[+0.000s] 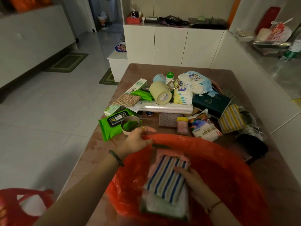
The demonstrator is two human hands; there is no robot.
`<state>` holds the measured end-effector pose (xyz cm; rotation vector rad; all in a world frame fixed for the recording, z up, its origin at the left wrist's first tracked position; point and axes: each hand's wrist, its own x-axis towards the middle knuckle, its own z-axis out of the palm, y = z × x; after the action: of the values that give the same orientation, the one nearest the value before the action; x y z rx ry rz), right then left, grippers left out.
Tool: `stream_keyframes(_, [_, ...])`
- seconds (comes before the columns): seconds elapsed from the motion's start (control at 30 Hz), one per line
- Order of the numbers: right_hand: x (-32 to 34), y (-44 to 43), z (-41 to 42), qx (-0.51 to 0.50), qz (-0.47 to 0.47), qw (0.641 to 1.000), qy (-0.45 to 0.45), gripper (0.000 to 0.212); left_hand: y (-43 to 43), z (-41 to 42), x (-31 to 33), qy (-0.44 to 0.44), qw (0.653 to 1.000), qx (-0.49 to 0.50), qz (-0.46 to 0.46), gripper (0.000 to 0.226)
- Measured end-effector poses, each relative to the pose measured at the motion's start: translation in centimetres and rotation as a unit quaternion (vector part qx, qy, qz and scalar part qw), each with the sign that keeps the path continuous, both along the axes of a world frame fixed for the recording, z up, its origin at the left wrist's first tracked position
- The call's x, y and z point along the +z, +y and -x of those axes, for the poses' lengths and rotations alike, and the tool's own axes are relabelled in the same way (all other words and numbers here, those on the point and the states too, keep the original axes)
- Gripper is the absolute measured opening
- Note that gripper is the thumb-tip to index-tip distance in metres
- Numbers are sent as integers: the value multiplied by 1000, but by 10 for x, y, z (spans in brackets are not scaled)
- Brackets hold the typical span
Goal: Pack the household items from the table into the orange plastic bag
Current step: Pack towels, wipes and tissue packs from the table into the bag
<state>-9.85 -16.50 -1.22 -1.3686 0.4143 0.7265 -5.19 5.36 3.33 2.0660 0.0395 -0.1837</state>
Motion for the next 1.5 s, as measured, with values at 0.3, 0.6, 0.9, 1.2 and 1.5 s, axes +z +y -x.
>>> stream_keyframes(0.3, [-7, 48, 1, 145, 103, 959, -220, 24, -4, 18, -13, -36, 998, -38, -18, 30])
stream_keyframes(0.6, [57, -19, -38, 166, 446, 709, -521, 62, -21, 34, 4, -98, 938, -130, -306, 96])
stream_keyframes(0.9, [21, -44, -74, 377, 483, 682, -400, 34, -29, 19, -25, 24, 868, -183, -461, 95])
stream_keyframes(1.2, [64, -18, -151, 171, 264, 881, -355, 41, -31, -52, 3, 4, 993, -21, -120, 70])
stream_keyframes(1.5, [23, 31, -218, 158, 405, 859, -270, 50, -49, -134, -40, 180, 957, 209, 91, 57])
